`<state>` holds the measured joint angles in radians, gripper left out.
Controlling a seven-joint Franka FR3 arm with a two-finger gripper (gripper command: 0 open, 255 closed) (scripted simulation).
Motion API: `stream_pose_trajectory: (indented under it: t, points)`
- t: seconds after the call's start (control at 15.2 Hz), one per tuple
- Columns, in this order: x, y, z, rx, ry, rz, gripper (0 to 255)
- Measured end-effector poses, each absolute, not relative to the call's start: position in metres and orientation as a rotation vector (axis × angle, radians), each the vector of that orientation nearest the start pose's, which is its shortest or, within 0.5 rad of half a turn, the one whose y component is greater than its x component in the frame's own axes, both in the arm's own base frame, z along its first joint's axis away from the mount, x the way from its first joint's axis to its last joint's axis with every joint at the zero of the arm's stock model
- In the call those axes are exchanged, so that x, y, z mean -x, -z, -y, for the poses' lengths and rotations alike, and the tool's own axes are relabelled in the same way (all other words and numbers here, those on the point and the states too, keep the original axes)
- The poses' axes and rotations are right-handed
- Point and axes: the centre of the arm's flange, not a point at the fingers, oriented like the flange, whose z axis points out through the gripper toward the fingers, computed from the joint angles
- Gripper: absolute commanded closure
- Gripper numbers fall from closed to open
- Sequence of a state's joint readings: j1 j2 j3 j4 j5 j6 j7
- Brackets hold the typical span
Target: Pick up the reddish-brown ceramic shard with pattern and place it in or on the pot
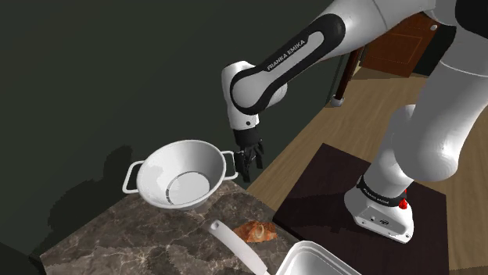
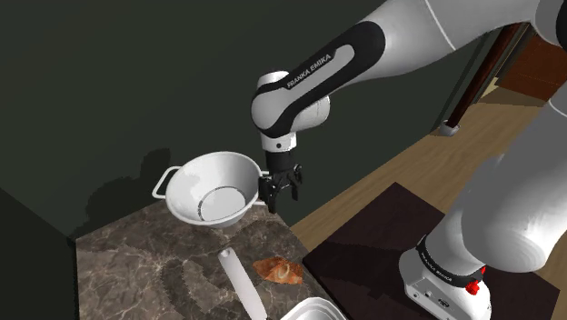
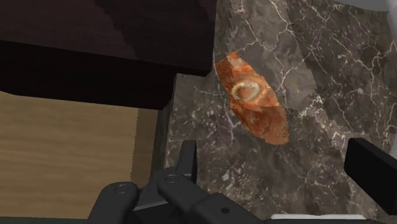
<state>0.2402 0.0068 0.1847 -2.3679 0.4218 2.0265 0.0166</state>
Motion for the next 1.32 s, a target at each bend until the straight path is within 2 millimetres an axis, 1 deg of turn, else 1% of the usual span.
stream_pose_trajectory:
  t: [0.26, 0.33, 0.4, 0.73, 0.86, 1.25, 1.32]
  points:
    - [-0.419, -0.271, -0.249, 2.746, -0.645, 0.203, 0]
    - [-0.42, -0.265, -0.258, 2.732, -0.657, 0.2, 0]
    - [-0.42, -0.259, -0.261, 2.725, -0.663, 0.199, 0]
    - [-0.41, -0.235, -0.272, 2.718, -0.669, 0.197, 0]
    - [-0.405, -0.228, -0.275, 2.718, -0.669, 0.197, 0]
    - [-0.403, -0.224, -0.276, 2.718, -0.668, 0.196, 0]
    - [-0.403, -0.224, -0.276, 2.718, -0.668, 0.196, 255]
